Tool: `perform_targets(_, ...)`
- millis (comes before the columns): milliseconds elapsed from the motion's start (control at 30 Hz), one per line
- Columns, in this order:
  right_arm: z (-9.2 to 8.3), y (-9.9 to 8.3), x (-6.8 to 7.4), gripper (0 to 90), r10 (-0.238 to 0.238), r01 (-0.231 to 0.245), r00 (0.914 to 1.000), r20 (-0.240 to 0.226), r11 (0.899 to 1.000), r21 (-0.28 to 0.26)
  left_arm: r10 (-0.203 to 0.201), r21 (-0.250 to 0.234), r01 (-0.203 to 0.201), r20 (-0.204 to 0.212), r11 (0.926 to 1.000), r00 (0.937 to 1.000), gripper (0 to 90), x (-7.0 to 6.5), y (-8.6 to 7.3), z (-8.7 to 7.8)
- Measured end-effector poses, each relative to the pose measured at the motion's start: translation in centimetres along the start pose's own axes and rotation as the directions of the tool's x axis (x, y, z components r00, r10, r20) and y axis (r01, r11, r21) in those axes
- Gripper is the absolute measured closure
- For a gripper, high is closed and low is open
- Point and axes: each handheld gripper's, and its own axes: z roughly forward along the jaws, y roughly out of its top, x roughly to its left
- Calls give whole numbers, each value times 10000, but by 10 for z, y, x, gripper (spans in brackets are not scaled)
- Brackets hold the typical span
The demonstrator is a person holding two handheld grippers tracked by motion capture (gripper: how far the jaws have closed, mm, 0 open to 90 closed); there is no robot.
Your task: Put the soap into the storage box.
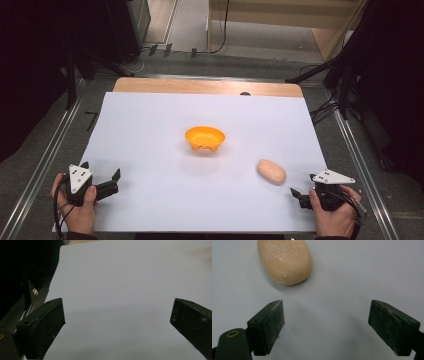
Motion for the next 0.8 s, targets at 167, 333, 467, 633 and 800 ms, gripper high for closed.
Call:
perform_targets(167, -2, 11, -9, 224, -211, 261, 9970, -750, 9975, 654, 19, -6, -19, 0, 10000, 10000, 0, 0, 0, 0)
perform_targets(333, -1, 19, -8, 326, -477, 574, 9935, -1038, 9941, 919, 10, -8, -10, -13, 10000, 10000, 16, 0, 0, 0)
perform_targets(467, 0, 24, -8, 268, -841, 966, 9903, -1103, 9888, 1139, 113, 14, -113, -43, 9999, 9999, 30, -1, 0, 0)
perform_targets(633, 5, 31, -10, 214, -1098, 1291, 9856, -1283, 9797, 1533, 51, -10, -51, -45, 10000, 10000, 30, -1, 0, 0)
perform_targets(800, 10, 39, -9, 184, -1436, 1691, 9791, -1442, 9682, 1846, 125, 16, -125, -51, 9999, 9999, 30, -1, 0, 0)
